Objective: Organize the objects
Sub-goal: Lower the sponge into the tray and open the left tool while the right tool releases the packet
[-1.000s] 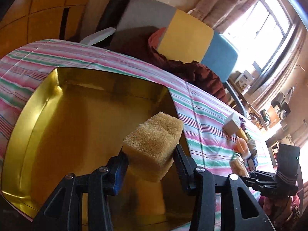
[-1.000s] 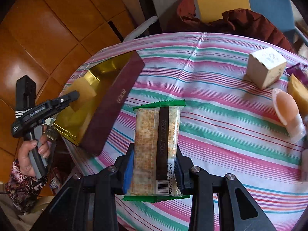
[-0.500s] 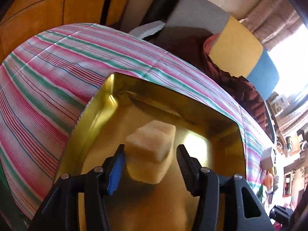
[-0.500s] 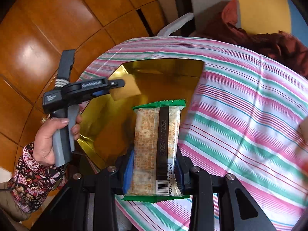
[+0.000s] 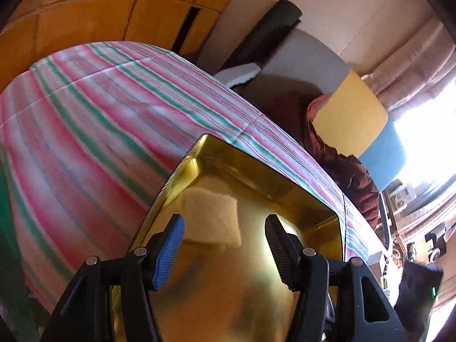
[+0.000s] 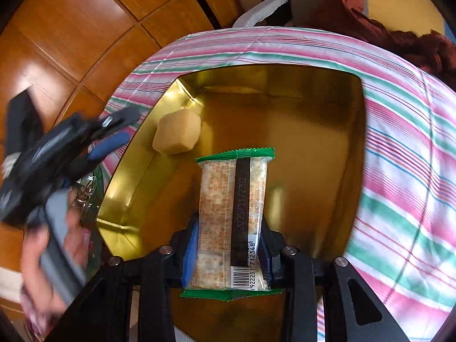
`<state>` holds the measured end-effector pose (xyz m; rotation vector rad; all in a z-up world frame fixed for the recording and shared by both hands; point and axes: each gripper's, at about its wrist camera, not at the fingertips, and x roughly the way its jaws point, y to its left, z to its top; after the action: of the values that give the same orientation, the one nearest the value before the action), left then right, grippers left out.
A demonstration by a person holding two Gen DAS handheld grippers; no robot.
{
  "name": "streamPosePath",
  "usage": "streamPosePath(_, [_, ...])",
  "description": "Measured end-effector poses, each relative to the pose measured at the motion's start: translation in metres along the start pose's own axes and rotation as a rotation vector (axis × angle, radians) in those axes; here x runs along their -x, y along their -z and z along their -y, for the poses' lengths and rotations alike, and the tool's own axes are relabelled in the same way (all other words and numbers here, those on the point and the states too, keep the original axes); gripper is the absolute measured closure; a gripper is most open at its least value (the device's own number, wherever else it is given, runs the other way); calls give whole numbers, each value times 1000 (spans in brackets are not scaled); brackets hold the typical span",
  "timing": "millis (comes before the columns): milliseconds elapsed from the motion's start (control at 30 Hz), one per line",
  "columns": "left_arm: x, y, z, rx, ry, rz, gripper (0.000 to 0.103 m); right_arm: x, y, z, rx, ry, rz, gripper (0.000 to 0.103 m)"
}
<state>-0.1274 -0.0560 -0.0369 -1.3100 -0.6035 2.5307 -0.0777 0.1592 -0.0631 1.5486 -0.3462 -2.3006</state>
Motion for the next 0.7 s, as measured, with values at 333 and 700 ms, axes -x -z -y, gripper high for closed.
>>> streamPosePath(333, [24,16,-30,105,-14,-1,43,-45,-48,-18,-13,95,-9,66])
streamPosePath(700, [34,25,-26,97,3,18,43,-48,-71,-9,-109,101,156,34])
